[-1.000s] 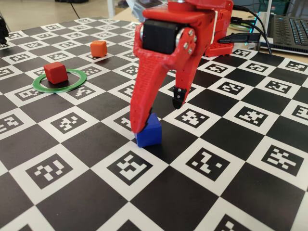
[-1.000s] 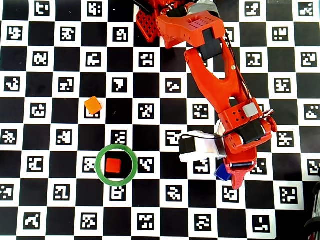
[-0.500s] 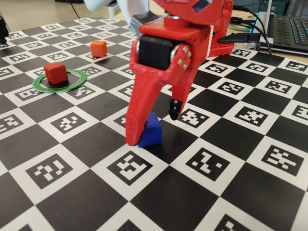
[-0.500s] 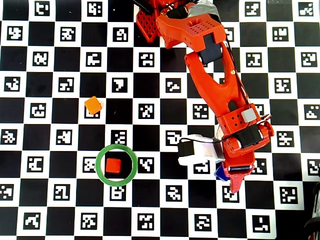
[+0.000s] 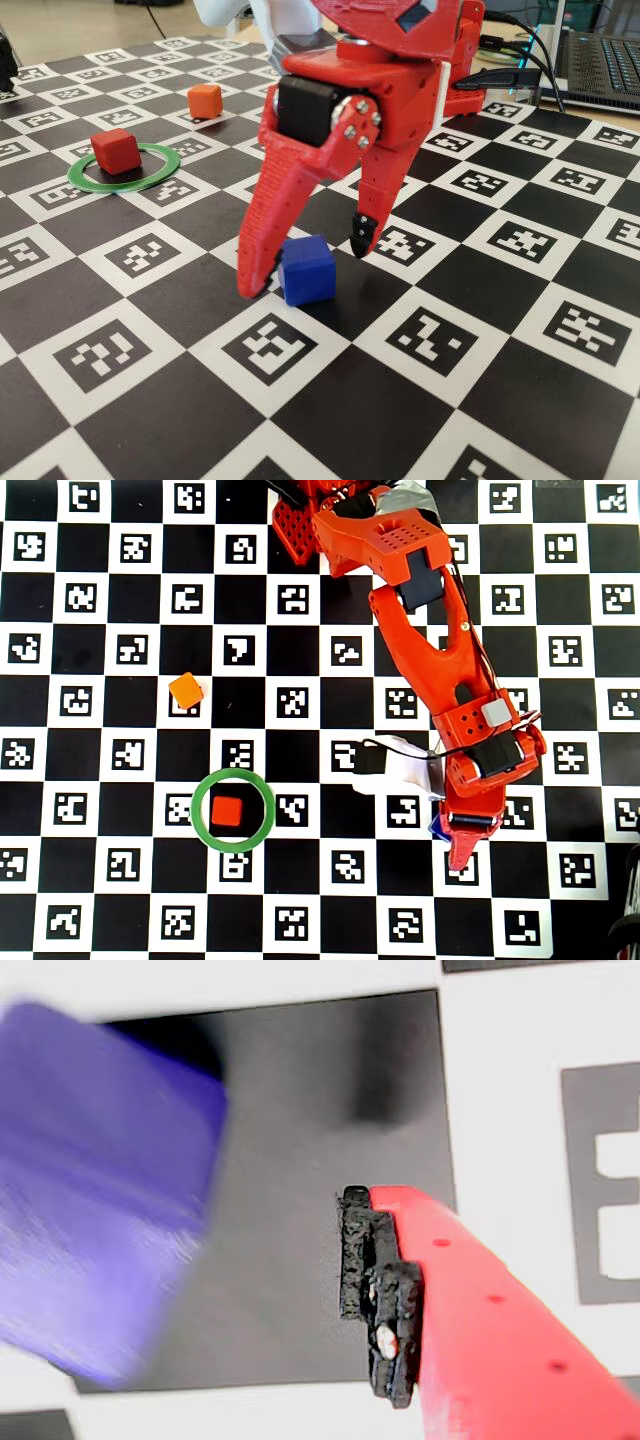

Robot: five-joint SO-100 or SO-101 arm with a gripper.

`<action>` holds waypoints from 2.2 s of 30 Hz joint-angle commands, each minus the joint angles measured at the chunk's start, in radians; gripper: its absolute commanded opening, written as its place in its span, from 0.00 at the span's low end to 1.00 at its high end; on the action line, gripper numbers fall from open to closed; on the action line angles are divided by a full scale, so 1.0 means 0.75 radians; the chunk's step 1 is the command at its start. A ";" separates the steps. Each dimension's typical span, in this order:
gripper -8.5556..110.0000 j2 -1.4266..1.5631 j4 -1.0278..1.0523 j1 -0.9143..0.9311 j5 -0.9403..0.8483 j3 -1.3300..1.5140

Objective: Grab the red cube then put it in the green circle then put the blue cube on top and finally the orange cube on top

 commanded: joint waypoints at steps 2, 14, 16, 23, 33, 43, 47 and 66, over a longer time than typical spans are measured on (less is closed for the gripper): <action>0.47 0.067 -0.014 0.029 0.108 -0.117; 0.47 0.084 -0.055 0.029 0.319 -0.092; 0.47 0.084 -0.065 0.033 0.356 -0.090; 0.47 0.074 -0.096 0.033 0.440 -0.082; 0.42 0.063 -0.119 0.033 0.436 -0.080; 0.22 0.074 -0.155 0.039 0.395 -0.043; 0.17 0.080 -0.164 0.041 0.376 -0.039; 0.15 0.184 -0.121 0.045 0.292 -0.045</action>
